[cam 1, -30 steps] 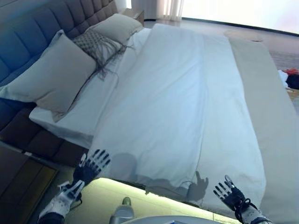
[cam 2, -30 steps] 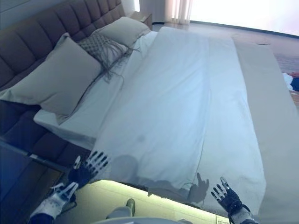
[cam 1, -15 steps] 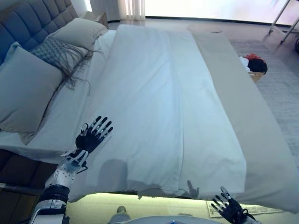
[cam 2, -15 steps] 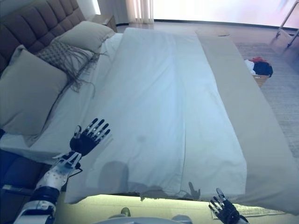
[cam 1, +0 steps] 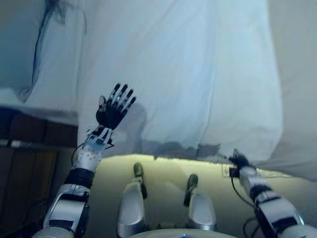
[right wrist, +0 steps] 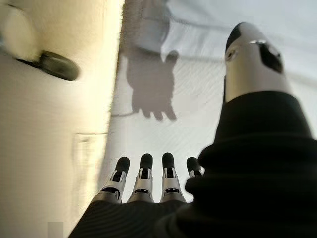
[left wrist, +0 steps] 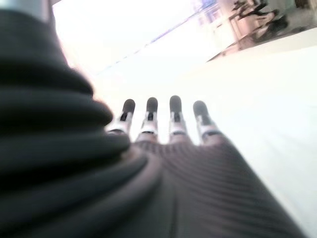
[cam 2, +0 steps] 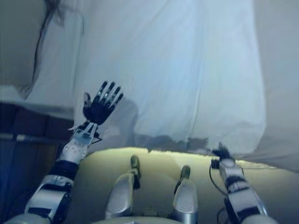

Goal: Make the bed neatly

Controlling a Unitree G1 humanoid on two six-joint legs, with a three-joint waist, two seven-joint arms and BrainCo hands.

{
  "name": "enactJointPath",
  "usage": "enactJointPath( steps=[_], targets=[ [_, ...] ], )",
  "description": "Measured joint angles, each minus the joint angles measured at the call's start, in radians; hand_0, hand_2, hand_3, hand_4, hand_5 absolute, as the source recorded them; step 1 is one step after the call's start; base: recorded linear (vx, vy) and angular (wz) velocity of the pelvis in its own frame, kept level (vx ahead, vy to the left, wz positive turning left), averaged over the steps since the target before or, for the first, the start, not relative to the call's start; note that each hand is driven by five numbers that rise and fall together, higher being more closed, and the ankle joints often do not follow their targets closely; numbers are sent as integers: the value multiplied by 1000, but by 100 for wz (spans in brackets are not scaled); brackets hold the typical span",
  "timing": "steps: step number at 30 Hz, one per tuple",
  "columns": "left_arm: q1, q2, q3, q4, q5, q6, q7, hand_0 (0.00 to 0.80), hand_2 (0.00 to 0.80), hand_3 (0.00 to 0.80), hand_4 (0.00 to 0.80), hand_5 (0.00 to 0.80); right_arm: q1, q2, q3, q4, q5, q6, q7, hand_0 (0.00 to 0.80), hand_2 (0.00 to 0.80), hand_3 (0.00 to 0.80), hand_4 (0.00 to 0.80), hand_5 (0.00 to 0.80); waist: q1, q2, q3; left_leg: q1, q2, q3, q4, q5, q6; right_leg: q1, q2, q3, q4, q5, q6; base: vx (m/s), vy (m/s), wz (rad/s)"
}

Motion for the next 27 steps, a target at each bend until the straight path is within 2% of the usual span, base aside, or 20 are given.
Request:
enactJointPath(
  steps=[3, 7, 9, 13, 23, 27],
  targets=[
    [3, 2, -17, -79, 0, -10, 21, 0, 0, 0, 0, 0, -82, -55, 6, 7, 1, 15, 0, 0, 0, 0, 0, 0, 44, 20, 25, -76, -31, -20, 36, 8, 14, -98, -45, 2, 113, -41, 3, -91, 43, 31],
    [21, 52, -57, -165, 0, -19, 36, 0, 0, 0, 0, 0, -191, -100, 44, 9, 12, 28, 0, 0, 0, 0, 0, 0, 85, 31, 32, -197, -53, -47, 92, 11, 23, -224, -81, 3, 216, -80, -6, -80, 54, 26],
    [39, 77, -87, -203, 1, -30, 39, 0, 0, 0, 0, 0, -240, -121, 46, 14, 31, 41, -2, 0, 0, 0, 0, 0, 101, 41, 37, -254, -59, -54, 121, 10, 26, -279, -91, 5, 255, -88, -7, -16, 51, 17],
    [91, 108, -124, -240, 0, -47, 53, 0, 0, 0, 0, 0, -266, -158, 51, 31, 61, 51, -1, 0, 0, 0, 0, 0, 105, 46, 39, -316, -80, -68, 176, 1, 34, -338, -122, 10, 326, -118, -7, -10, 57, 18],
    [173, 123, -127, -306, -46, -97, 42, 0, 0, 0, 0, 0, -330, -205, 85, 31, 124, 36, 53, 0, 0, 0, 0, 0, 107, 61, 38, -403, -81, -76, 215, -3, 40, -451, -128, 38, 388, -121, -12, -39, 55, -5],
    [180, 123, -126, -306, -47, -104, 26, 0, 0, 0, 0, 0, -331, -213, 85, 31, 158, 4, 82, 0, 0, 0, 0, 0, 110, 69, 38, -412, -80, -98, 209, 5, 27, -466, -114, 38, 388, -117, -17, -23, 4, -6]
  ],
)
